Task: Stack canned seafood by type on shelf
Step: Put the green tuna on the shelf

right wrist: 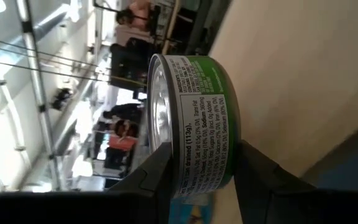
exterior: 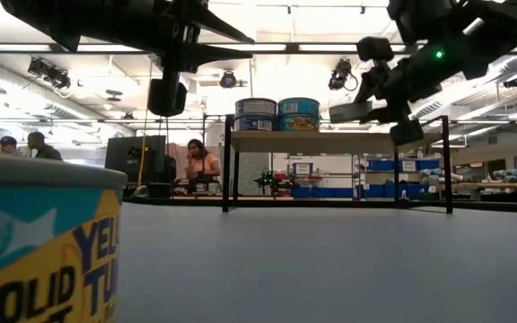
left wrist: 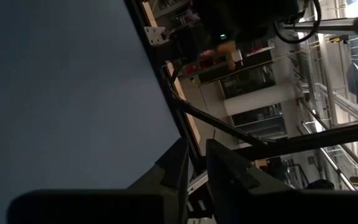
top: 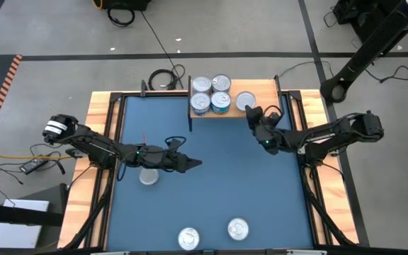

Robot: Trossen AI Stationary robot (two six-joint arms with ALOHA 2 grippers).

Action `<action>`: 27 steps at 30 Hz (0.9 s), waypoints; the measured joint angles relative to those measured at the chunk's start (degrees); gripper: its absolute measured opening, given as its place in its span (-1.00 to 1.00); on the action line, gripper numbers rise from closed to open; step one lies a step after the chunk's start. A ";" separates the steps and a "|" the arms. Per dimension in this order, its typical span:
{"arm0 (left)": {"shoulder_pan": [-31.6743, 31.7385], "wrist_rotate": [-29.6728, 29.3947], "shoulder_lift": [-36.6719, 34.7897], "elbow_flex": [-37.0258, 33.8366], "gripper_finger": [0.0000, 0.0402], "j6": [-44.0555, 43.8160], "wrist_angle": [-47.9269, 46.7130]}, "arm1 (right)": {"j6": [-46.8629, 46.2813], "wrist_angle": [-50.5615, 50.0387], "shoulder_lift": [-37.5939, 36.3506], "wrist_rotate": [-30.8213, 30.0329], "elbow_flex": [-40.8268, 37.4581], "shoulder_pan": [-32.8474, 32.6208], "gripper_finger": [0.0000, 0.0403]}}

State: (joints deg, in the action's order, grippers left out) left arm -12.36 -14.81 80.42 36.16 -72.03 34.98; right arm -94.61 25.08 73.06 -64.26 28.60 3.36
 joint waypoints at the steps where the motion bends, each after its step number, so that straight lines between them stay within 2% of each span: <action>1: 0.00 0.00 0.00 0.00 -0.70 0.00 0.03 | -1.18 -1.16 0.00 0.70 -0.02 0.41 -0.37; 4: 0.00 -0.02 0.00 0.02 -0.70 0.00 -0.14 | -4.12 -3.60 0.00 3.07 -0.02 1.49 -0.37; 8: 0.00 -0.04 0.00 0.02 -0.70 0.04 -0.19 | -4.30 -3.34 -0.02 3.27 -0.04 2.54 -0.37; 14: 0.00 -0.04 0.00 0.02 -0.70 0.17 -0.20 | -3.97 -4.06 -0.02 6.99 -0.04 3.56 -0.37; 21: 0.00 -0.04 0.00 0.04 -0.70 0.24 -0.20 | -4.60 -3.24 2.41 7.71 0.60 3.43 -0.37; 27: 0.00 -0.04 0.00 0.04 -0.70 0.26 -0.20 | -4.00 -2.51 4.58 12.80 2.50 3.57 -0.37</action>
State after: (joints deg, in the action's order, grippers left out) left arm -12.36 -14.85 80.42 36.21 -71.77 34.78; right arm -98.61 22.58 77.64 -51.46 31.10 6.93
